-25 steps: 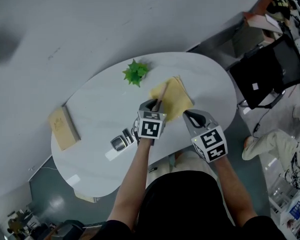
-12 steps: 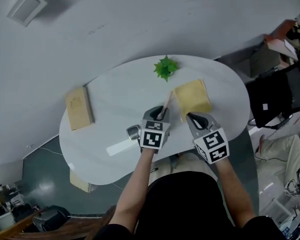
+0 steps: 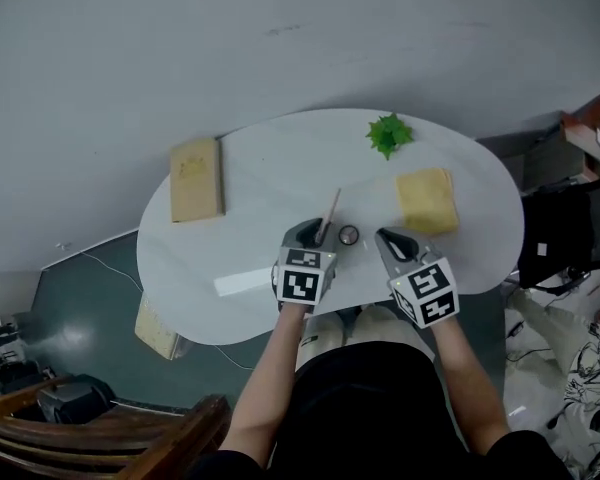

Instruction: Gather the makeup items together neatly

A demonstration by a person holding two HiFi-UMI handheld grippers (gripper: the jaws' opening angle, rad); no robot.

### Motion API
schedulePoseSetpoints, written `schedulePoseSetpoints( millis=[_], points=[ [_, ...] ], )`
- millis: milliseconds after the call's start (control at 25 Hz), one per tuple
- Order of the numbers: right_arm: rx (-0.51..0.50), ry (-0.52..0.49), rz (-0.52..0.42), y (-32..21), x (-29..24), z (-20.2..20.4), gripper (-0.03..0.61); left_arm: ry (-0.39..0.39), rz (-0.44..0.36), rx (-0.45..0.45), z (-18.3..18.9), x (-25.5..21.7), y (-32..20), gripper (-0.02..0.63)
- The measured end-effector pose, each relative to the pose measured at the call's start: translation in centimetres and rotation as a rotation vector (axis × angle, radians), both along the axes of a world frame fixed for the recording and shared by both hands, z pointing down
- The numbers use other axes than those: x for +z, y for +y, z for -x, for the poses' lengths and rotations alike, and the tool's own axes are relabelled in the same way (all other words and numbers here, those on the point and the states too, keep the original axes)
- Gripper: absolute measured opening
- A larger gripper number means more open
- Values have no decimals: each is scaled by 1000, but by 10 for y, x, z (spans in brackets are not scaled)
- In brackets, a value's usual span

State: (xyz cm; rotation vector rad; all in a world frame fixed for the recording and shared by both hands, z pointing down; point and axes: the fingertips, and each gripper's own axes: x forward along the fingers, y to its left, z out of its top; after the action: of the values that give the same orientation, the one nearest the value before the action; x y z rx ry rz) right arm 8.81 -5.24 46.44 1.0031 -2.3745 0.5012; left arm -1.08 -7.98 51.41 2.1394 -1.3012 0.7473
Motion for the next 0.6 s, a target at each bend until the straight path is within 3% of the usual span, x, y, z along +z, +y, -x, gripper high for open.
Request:
schedulePoseSetpoints(
  millis=[600],
  points=[
    [-99,38,8,13,3,81,18,39,56,-199,109,26,40,63]
  ],
)
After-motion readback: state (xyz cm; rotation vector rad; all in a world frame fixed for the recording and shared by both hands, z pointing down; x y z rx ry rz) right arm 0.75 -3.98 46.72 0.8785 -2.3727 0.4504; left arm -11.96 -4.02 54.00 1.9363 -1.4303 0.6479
